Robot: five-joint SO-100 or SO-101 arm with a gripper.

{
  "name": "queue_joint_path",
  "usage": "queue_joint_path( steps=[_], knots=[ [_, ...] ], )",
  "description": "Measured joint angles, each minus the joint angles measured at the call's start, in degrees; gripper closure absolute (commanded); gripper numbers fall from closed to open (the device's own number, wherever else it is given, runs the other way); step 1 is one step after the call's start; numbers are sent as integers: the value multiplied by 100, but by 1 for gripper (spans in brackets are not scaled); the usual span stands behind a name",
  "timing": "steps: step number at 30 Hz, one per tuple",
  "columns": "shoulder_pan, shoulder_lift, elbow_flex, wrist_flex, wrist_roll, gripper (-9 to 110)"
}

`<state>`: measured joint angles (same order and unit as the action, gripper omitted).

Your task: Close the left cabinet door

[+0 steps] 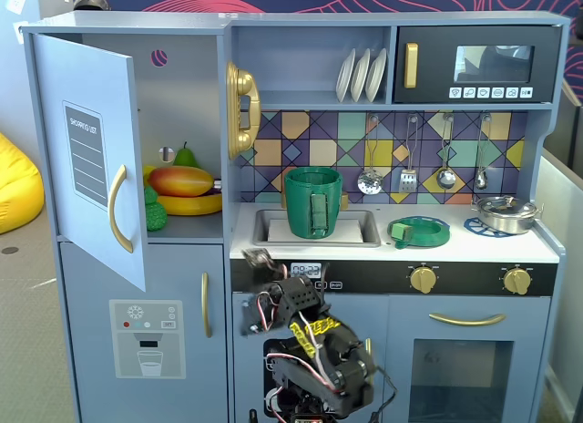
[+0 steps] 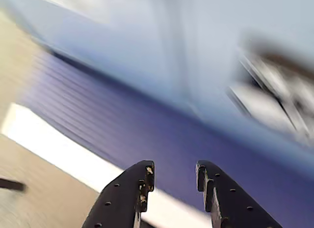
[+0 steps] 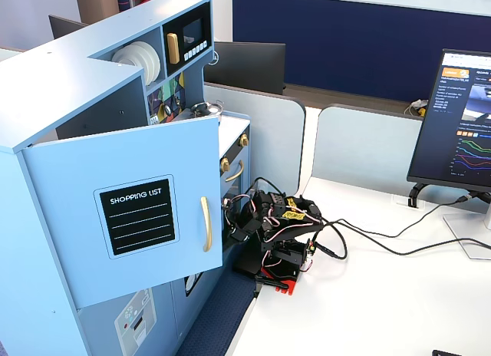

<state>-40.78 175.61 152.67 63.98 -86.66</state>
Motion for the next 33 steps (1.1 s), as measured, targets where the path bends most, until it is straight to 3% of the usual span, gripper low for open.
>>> queue_joint_path(
  steps=[17,33],
  knots=[
    [-3437,-1679,-2681,-2215,-835,102],
    [-4509,-2417,-3744,-2461,-1802,102]
  ],
)
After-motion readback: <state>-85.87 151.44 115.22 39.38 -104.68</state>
